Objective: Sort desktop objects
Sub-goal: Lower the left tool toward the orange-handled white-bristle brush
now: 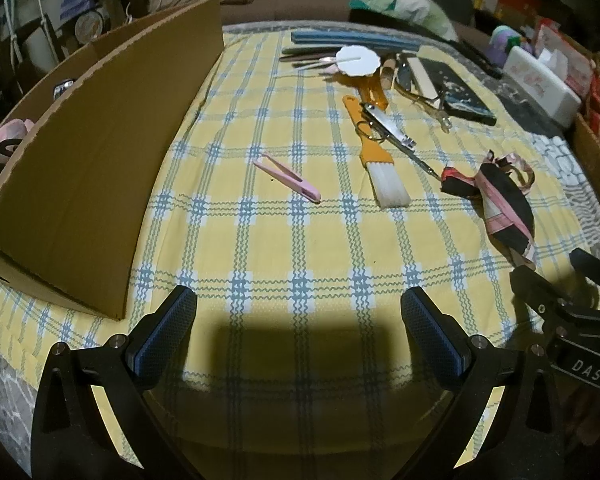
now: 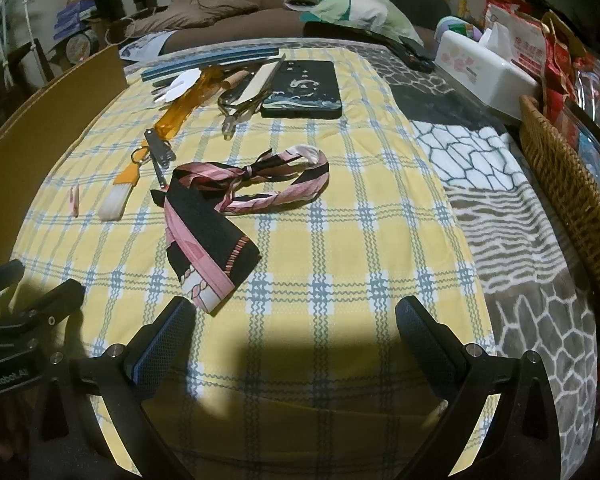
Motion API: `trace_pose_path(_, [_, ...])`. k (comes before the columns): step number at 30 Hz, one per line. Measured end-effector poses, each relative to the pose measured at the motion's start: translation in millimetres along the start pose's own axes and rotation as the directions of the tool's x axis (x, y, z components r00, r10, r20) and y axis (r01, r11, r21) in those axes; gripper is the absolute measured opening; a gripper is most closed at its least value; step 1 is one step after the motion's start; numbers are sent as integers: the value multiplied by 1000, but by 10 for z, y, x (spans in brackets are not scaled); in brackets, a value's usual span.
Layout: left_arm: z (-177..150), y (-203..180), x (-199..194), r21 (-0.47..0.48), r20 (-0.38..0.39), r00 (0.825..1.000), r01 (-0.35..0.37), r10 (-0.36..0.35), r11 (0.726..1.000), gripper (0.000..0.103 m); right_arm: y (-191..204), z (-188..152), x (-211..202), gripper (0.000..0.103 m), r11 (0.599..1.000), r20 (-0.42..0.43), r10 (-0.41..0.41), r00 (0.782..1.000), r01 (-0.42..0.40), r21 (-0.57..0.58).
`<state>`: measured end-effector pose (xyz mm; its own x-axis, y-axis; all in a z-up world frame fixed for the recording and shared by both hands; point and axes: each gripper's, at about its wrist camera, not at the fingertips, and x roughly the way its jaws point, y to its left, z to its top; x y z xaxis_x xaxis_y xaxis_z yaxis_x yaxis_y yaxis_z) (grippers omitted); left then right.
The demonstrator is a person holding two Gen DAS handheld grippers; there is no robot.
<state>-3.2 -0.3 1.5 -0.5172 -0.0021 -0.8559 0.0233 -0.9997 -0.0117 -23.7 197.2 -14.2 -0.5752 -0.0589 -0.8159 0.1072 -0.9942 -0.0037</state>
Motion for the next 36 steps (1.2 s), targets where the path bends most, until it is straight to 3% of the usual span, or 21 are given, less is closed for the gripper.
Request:
trace_pose_path(13, [46, 54, -65, 10, -57, 997, 49, -48, 999, 103, 28, 43, -1, 103, 1000, -53, 2, 999, -1, 19])
trace_pose_path(22, [285, 100, -431, 62, 42, 990, 132, -135, 989, 103, 29, 249, -365, 103, 997, 41, 38, 998, -40, 62])
trace_pose_path(28, [396, 123, -385, -2, -19, 990, 140, -140, 990, 103, 45, 425, -446, 103, 998, 85, 50, 995, -53, 36])
trace_pose_path(30, [302, 74, -453, -5, -17, 982, 186, -187, 982, 103, -46, 482, -431, 102, 994, 90, 78, 993, -84, 74])
trace_pose_path(32, [188, 25, -493, -4, -28, 977, 212, -212, 977, 103, -130, 520, -413, 97, 985, 97, 109, 989, -121, 124])
trace_pose_path(36, [62, -39, -533, -16, -26, 963, 269, -269, 963, 100, -180, 563, -348, 78, 969, 94, 157, 983, -171, 178])
